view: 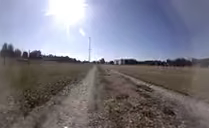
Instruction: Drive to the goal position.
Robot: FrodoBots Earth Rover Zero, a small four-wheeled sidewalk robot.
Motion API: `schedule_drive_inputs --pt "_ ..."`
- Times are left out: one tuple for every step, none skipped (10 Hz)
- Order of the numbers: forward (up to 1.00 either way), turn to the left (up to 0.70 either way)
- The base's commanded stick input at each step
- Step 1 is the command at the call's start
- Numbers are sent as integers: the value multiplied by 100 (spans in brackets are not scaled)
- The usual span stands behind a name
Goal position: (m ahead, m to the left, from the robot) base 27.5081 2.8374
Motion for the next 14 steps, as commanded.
schedule_drive_inputs --pt "50 0" --pt "50 0" --pt "50 0" --pt "50 0" --pt "50 0" --pt "50 0" --pt "50 0" --pt "50 0" --pt "50 0" --pt "50 0" --pt "50 0" --pt "50 0" --pt "50 0" --pt "50 0"
